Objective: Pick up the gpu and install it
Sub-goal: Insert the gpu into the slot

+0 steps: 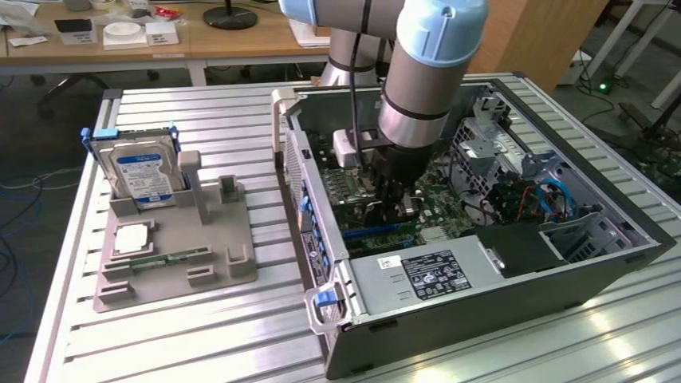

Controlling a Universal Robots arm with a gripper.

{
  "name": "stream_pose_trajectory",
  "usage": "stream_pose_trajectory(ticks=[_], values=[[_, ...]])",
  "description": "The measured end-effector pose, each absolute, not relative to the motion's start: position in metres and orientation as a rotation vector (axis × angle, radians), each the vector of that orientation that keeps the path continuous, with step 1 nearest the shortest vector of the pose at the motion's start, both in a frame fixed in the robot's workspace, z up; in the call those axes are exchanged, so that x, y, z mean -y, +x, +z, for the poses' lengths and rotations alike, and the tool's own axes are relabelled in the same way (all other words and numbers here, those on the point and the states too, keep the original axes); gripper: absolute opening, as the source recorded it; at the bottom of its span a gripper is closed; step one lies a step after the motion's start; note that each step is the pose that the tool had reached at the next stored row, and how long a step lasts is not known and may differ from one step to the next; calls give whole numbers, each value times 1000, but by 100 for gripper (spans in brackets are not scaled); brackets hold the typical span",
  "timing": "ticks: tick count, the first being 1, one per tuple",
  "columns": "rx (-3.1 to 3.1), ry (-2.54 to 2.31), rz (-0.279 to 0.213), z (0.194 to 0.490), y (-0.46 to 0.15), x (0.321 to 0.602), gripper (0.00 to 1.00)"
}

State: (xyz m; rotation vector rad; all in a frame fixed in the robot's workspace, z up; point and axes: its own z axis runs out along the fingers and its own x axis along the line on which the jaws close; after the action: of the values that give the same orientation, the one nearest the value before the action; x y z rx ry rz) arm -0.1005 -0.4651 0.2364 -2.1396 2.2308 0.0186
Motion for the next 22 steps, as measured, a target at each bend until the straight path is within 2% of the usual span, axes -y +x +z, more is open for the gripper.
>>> stream_pose_trajectory(ticks=[22], values=[[-2231,-2140,20,235,-101,465,27]])
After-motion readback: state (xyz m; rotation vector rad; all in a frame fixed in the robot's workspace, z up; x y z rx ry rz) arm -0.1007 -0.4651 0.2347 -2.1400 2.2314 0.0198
